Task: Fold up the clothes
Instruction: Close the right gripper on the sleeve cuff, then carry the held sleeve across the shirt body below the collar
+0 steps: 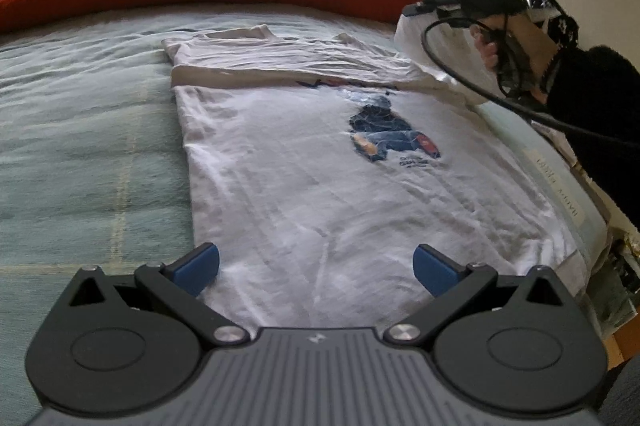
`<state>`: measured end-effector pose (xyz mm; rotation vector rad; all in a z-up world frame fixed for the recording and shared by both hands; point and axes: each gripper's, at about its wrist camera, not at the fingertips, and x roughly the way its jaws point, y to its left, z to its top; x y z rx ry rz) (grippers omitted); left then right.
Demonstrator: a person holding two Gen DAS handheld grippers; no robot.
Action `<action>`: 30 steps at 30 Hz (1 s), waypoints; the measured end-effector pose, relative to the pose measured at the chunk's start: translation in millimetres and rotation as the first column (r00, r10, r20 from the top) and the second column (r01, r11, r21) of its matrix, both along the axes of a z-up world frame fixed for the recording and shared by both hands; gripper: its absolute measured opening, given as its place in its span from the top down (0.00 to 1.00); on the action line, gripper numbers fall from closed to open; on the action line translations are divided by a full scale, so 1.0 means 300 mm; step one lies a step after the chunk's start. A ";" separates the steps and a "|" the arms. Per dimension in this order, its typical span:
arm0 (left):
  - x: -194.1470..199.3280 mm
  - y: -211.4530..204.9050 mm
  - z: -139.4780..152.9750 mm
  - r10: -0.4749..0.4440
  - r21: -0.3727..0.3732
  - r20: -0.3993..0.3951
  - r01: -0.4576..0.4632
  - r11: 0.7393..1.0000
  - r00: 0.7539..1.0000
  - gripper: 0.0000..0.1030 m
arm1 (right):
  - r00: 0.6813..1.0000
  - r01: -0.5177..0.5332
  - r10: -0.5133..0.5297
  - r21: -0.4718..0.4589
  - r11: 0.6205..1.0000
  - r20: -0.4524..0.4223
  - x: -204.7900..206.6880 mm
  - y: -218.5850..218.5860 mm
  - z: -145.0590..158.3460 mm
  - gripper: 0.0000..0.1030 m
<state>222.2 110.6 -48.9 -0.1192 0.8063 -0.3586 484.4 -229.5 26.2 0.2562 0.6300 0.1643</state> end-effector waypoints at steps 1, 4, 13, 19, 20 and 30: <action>-0.003 0.003 0.001 0.000 0.005 -0.002 0.000 1.000 1.000 0.01 | 1.000 -0.004 0.005 -0.037 0.999 0.009 0.003 0.029 0.000 0.91; -0.010 0.010 0.000 0.002 0.016 -0.013 -0.002 1.000 1.000 0.01 | 0.999 -0.016 0.022 -0.153 0.988 0.044 0.011 0.124 -0.001 0.91; -0.016 0.016 -0.014 0.018 0.025 -0.037 -0.017 1.000 0.999 0.01 | 0.981 -0.094 0.148 -0.363 0.927 0.124 -0.018 0.380 -0.016 0.91; -0.021 0.020 -0.016 0.018 0.020 -0.037 -0.018 1.000 0.999 0.01 | 0.964 -0.179 0.250 -0.477 0.860 0.088 -0.046 0.516 -0.077 0.91; -0.022 0.021 -0.016 0.018 0.019 -0.037 -0.018 1.000 0.999 0.01 | 0.960 -0.193 0.267 -0.496 0.847 0.081 -0.050 0.539 -0.087 0.91; -0.027 0.024 -0.020 0.025 0.013 -0.035 -0.024 1.000 0.999 0.01 | 0.938 -0.257 0.347 -0.626 0.736 0.022 -0.086 0.643 -0.170 0.91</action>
